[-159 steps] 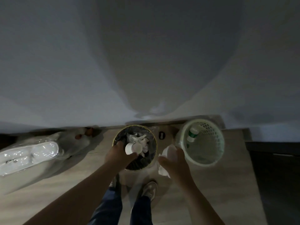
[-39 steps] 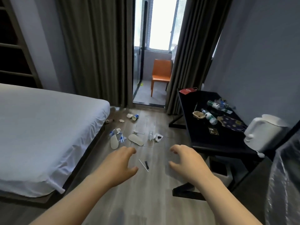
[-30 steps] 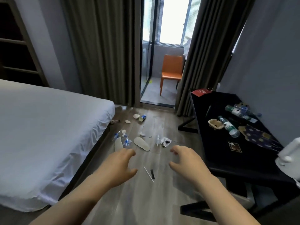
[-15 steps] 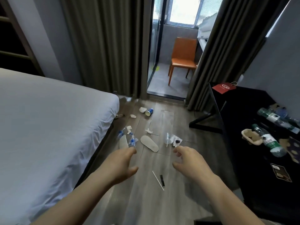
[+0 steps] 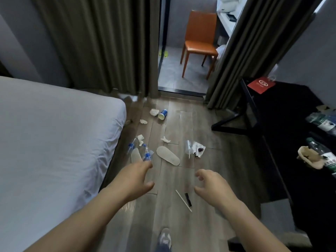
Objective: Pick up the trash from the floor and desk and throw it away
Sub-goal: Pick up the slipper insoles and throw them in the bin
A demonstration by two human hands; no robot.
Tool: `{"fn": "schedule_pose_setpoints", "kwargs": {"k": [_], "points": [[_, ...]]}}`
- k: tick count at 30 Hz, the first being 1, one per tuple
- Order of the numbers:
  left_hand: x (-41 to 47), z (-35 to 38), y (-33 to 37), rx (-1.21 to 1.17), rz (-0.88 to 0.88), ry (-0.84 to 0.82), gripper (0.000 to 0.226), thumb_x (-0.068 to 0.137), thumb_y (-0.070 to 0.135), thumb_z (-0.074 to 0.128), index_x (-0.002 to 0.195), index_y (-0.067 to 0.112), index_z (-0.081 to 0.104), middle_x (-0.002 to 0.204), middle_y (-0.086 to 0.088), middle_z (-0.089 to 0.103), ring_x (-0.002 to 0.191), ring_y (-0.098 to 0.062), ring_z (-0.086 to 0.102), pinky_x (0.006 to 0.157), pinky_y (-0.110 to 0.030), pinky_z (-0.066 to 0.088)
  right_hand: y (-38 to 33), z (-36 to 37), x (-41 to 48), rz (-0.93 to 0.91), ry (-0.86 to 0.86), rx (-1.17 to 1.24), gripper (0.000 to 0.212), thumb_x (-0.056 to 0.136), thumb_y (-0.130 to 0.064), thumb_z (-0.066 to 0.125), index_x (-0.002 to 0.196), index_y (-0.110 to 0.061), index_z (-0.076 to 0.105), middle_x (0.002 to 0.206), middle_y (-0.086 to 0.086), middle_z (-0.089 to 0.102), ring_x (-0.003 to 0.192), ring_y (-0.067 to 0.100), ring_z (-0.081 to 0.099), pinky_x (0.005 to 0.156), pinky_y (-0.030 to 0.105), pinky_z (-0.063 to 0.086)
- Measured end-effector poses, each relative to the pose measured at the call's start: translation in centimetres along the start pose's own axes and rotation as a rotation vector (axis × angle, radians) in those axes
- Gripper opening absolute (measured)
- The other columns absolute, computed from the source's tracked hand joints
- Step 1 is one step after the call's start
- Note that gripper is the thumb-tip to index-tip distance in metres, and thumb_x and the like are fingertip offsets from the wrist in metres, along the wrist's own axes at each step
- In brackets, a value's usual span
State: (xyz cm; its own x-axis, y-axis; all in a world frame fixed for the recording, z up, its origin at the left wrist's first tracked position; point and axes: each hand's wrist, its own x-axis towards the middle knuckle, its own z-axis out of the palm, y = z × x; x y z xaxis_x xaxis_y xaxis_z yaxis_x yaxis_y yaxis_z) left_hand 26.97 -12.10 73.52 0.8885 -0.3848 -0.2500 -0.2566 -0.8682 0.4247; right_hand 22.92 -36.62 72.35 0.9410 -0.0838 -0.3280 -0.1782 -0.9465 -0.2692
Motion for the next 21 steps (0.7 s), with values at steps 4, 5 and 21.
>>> {"fn": "schedule_pose_setpoints", "kwargs": {"k": [4, 5, 21], "points": [[3.9, -0.5, -2.5, -0.012, -0.010, -0.021, 0.056, 0.083, 0.043, 0.062, 0.134, 0.025, 0.046, 0.129, 0.004, 0.056, 0.116, -0.013, 0.055, 0.092, -0.024, 0.043, -1.4, 0.6, 4.2, -0.008, -0.044, -0.018, 0.046, 0.084, -0.027, 0.057, 0.130, -0.023, 0.052, 0.124, -0.002, 0.058, 0.116, 0.017, 0.054, 0.090, 0.027, 0.044], [4.8, -0.6, -3.0, -0.017, -0.017, -0.027, 0.056, 0.083, 0.043, 0.062, 0.134, 0.025, 0.046, 0.129, 0.004, 0.056, 0.116, -0.013, 0.055, 0.093, -0.024, 0.043, -1.6, 0.6, 5.3, -0.008, -0.046, -0.011, 0.046, 0.084, -0.027, 0.057, 0.129, -0.023, 0.053, 0.123, -0.001, 0.059, 0.115, 0.017, 0.054, 0.089, 0.027, 0.043], [25.7, 2.7, -7.5, -0.025, -0.066, -0.150, 0.049, 0.084, 0.039, 0.062, 0.130, 0.025, 0.049, 0.124, 0.003, 0.058, 0.110, -0.012, 0.058, 0.091, -0.026, 0.049, 3.4, 3.2, 25.5, 0.067, -0.075, 0.094, 0.041, 0.084, -0.028, 0.058, 0.125, -0.023, 0.055, 0.118, -0.002, 0.060, 0.110, 0.016, 0.056, 0.084, 0.027, 0.043]]}}
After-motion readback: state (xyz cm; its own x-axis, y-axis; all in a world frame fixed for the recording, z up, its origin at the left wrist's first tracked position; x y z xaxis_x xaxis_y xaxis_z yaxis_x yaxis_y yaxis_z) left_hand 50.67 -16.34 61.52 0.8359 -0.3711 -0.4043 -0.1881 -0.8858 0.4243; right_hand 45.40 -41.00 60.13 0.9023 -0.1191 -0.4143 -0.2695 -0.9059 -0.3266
